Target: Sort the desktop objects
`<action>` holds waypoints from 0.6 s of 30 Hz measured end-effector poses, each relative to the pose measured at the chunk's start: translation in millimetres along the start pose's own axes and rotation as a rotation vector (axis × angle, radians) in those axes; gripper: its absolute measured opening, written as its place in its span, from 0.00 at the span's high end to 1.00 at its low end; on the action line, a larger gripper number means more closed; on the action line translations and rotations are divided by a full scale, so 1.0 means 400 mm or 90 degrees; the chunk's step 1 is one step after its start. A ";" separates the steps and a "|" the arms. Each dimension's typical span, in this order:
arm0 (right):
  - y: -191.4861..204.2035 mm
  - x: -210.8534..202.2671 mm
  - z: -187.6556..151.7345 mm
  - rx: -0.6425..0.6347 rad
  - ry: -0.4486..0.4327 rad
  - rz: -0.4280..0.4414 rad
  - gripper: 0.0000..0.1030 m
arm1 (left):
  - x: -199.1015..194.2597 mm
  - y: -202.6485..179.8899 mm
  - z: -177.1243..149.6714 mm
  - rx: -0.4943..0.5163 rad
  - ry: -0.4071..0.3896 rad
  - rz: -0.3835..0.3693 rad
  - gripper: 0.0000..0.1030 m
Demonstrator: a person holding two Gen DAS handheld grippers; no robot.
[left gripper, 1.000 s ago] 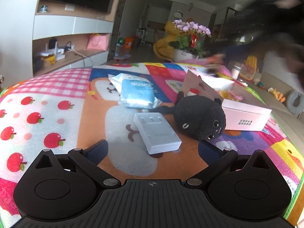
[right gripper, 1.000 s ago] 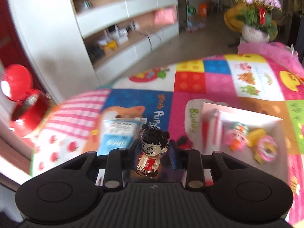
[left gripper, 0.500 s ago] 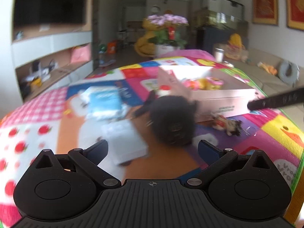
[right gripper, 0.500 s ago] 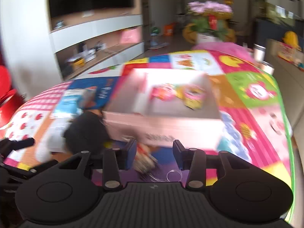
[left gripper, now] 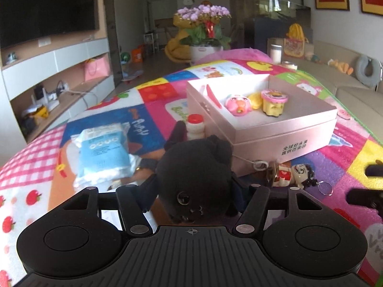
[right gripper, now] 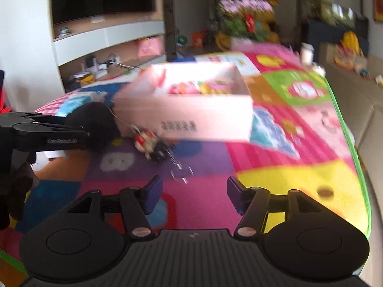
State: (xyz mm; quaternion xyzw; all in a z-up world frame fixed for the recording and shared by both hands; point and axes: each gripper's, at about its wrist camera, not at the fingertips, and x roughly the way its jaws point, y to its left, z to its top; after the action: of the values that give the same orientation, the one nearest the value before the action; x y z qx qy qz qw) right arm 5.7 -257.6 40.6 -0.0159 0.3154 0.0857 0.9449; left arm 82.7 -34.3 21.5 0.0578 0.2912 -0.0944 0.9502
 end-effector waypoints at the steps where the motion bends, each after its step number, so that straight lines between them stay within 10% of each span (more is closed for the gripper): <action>1: 0.013 0.002 0.010 -0.020 -0.011 0.002 0.39 | -0.019 0.005 -0.005 -0.002 0.000 -0.004 0.36; 8: 0.102 0.050 0.038 -0.101 -0.004 0.050 0.31 | -0.200 0.044 -0.093 -0.025 0.025 -0.077 0.35; 18: 0.167 0.138 0.074 -0.092 0.026 -0.001 0.22 | -0.248 0.118 -0.154 -0.072 0.009 0.031 0.07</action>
State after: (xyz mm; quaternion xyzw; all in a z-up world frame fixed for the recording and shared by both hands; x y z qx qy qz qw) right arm 55.2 -180.9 33.0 -0.0862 0.3275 0.1069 0.9348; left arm -21.1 36.3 29.3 0.0117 0.3010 -0.0543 0.9520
